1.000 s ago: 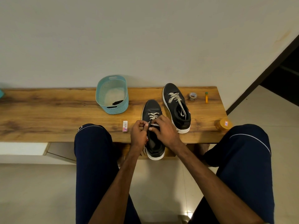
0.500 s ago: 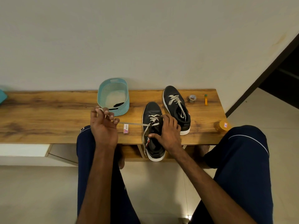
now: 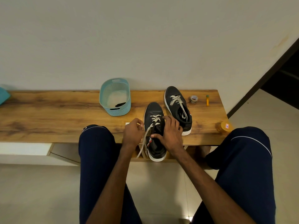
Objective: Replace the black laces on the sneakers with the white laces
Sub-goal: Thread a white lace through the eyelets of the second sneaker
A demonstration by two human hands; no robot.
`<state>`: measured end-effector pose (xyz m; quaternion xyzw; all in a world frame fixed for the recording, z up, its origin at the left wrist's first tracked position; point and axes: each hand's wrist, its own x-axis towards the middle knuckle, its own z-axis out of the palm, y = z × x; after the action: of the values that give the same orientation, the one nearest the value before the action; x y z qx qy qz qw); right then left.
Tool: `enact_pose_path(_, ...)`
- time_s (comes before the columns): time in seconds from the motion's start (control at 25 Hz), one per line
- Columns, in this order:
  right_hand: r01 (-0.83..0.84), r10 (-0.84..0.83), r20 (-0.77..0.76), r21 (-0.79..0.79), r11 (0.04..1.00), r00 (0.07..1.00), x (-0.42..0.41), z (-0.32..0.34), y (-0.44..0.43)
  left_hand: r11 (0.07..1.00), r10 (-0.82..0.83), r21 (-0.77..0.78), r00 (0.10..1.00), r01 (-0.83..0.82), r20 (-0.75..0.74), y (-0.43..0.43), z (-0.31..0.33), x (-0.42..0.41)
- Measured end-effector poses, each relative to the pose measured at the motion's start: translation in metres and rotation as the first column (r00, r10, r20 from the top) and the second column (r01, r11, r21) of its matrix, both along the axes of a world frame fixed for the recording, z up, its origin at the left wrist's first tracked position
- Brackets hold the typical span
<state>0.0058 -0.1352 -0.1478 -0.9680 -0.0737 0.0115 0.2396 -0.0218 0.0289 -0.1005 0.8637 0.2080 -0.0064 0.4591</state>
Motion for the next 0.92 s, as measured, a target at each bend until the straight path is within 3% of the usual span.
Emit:
enact_pose_path(0.2, 0.006, -0.005, 0.028, -0.031, 1.000, 1.000, -0.001, 0.000, -0.005, 0.974, -0.081, 0.204, 0.992, 0.100, -0.100, -0.016, -0.038, 0.015)
enact_pose_path(0.32, 0.011, -0.011, 0.004, -0.021, 1.000, 1.000, -0.001, 0.001, -0.004, 0.962, -0.115, 0.234, 0.985, 0.143, -0.132, -0.013, -0.048, 0.017)
enact_pose_path(0.4, 0.005, -0.005, -0.018, -0.009, 1.000, 1.000, -0.001, 0.002, -0.003, 0.982, -0.126, 0.123, 0.981, 0.144, -0.145, -0.012, -0.047, 0.021)
enact_pose_path(0.48, -0.011, 0.011, -0.037, -0.001, 1.000, 0.999, -0.001, 0.005, -0.003, 0.977, -0.006, -0.212, 0.990, -0.024, -0.141, -0.015, -0.029, 0.021)
enact_pose_path(0.56, -0.039, 0.040, -0.049, 0.025, 0.999, 0.998, -0.002, 0.009, -0.005, 0.885, 0.129, -0.430, 0.981, -0.179, -0.142, -0.014, -0.003, 0.015)
enact_pose_path(0.68, -0.108, 0.115, -0.021, 0.213, 0.971, 0.993, -0.008, 0.021, 0.000, 0.706, 0.102, -0.700, 0.993, -0.110, -0.053, 0.001, 0.029, 0.003)
enact_pose_path(0.8, -0.168, 0.261, -0.081, 0.577, 0.799, 0.962, -0.023, 0.035, 0.019, 0.406, 0.085, -0.914, 0.996, 0.003, 0.041, 0.006, 0.046, -0.007)
enact_pose_path(0.92, -0.062, 0.369, -0.250, 0.750, 0.658, 0.895, -0.043, 0.042, 0.036, 0.260, 0.192, -0.965, 0.981, -0.011, 0.040, 0.007, 0.045, -0.006)
